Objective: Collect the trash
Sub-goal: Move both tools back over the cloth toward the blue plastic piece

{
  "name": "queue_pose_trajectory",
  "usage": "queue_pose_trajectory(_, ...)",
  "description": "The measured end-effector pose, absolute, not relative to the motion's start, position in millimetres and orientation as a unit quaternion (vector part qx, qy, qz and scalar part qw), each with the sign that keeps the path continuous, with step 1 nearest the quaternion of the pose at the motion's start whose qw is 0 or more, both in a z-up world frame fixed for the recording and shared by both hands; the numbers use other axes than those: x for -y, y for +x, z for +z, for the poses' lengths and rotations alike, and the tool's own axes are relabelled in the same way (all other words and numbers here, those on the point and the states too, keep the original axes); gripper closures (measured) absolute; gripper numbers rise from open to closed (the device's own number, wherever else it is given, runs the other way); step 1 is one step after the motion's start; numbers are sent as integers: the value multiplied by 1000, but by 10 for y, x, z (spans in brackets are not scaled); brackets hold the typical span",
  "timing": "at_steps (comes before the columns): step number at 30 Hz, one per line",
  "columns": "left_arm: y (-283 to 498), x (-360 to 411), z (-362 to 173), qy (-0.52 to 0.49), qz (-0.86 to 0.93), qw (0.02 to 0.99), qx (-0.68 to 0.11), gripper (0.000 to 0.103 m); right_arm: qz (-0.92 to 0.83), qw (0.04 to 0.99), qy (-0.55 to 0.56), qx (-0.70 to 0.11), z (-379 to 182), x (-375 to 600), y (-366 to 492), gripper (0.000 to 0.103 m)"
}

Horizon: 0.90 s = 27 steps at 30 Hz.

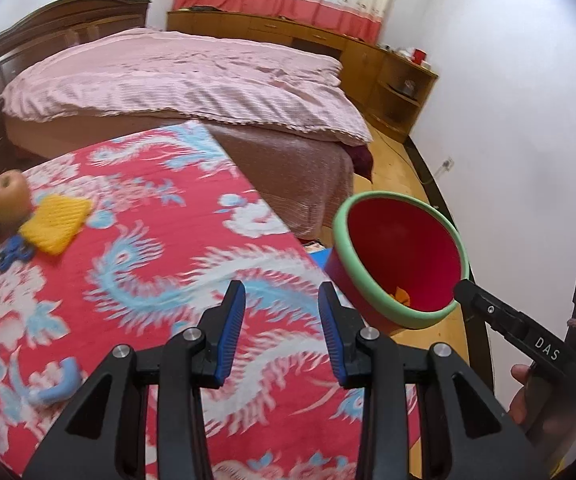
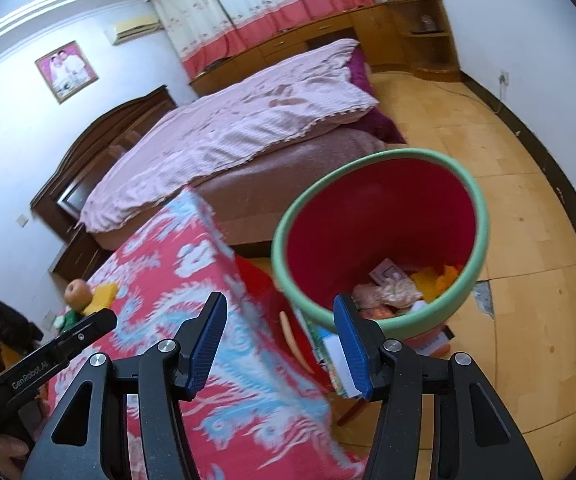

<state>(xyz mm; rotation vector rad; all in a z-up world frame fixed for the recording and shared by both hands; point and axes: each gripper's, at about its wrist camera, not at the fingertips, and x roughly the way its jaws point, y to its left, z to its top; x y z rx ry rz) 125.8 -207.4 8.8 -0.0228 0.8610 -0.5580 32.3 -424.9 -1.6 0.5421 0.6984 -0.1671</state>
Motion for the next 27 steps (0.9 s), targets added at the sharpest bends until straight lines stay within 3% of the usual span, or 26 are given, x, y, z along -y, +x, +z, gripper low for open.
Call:
queue_pose_trajectory(11, 1158, 1390, 80, -23, -213, 887, -409, 65, -32, 903, 238, -358, -1, 3722, 413, 45)
queue_pose_trajectory(14, 1146, 1201, 57, -24, -198, 890, -410, 65, -26, 903, 233, -359, 4, 3639, 398, 32)
queue_pose_trajectory(27, 1220, 630, -343, 5, -145, 879, -454, 65, 1, 902, 204, -380, -29, 3239, 455, 32)
